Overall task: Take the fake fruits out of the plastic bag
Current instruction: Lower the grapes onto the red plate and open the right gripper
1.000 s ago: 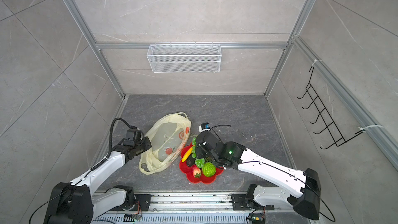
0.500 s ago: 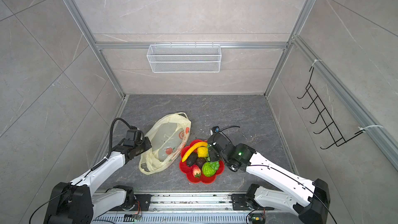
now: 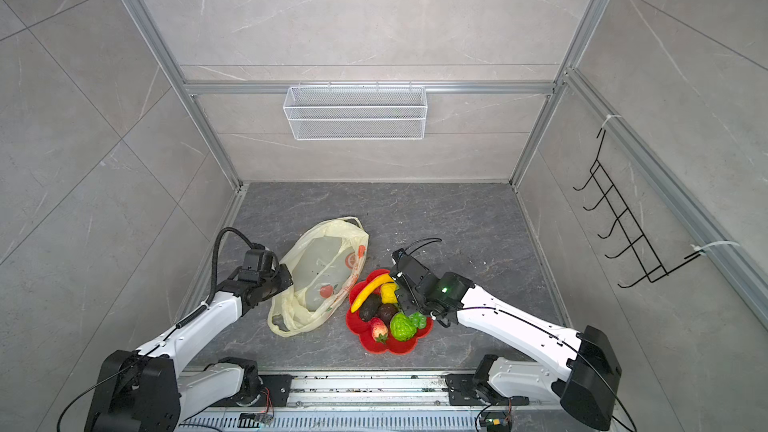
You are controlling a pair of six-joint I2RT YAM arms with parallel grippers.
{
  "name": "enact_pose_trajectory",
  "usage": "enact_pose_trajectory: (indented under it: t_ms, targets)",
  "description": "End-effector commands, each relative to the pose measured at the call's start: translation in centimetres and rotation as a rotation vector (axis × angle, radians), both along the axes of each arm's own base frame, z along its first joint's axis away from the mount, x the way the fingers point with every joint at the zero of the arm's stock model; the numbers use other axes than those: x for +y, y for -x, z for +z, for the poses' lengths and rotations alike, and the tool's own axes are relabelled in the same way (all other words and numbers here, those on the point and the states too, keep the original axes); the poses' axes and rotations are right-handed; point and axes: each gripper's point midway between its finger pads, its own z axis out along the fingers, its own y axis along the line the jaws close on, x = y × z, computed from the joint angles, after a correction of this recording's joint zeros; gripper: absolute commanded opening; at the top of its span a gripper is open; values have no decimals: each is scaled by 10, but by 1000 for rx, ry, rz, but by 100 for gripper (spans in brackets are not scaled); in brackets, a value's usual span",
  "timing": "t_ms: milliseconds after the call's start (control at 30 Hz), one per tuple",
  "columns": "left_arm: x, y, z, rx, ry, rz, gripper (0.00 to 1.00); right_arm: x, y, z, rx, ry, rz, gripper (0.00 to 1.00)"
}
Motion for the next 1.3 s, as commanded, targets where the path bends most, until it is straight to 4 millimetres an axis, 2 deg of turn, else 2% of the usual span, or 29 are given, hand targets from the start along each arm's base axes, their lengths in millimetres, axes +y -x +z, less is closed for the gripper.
enact_pose_trajectory:
  t_ms: [0, 233, 533, 667, 967, 1267]
  targets:
    - [0, -4, 2, -18, -3, -16, 0, 13, -6, -9, -10, 12, 68, 21]
    - [0, -4, 1, -15, -4, -17, 0, 21, -11, -13, -25, -4, 95, 25]
    - [0, -4, 1, -15, -4, -18, 0, 28, -6, -32, 32, -18, 93, 36]
    - [0, -5, 2, -15, -3, -18, 0, 34, -2, -37, 63, -58, 96, 45]
    - [0, -5, 2, -17, -4, -20, 0, 38, -2, -47, 113, -126, 63, 56]
    - [0, -4, 2, -15, -5, -19, 0, 38, -3, -51, 191, -279, 17, 76]
